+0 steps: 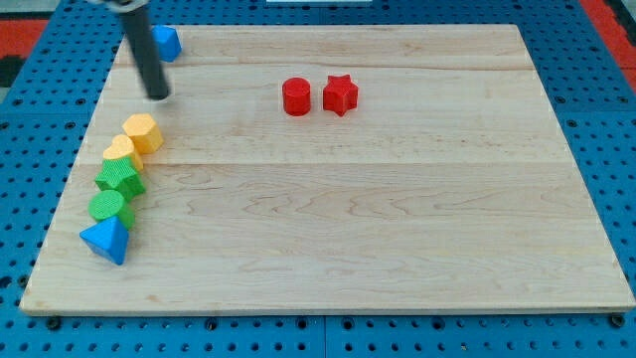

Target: Separate the yellow heart along with yellow hexagon from the line of blocks

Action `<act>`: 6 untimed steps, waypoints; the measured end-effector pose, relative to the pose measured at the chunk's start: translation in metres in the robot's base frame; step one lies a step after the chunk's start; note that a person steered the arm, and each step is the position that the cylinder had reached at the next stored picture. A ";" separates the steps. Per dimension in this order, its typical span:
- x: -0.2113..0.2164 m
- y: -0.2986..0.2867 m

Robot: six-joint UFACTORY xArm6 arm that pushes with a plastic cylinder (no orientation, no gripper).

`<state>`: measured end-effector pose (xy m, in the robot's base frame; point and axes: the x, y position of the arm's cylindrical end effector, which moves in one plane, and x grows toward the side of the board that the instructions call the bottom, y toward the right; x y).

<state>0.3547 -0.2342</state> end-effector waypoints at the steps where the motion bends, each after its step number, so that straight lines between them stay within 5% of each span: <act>1: 0.075 -0.053; 2: 0.126 -0.043; 6: 0.044 0.028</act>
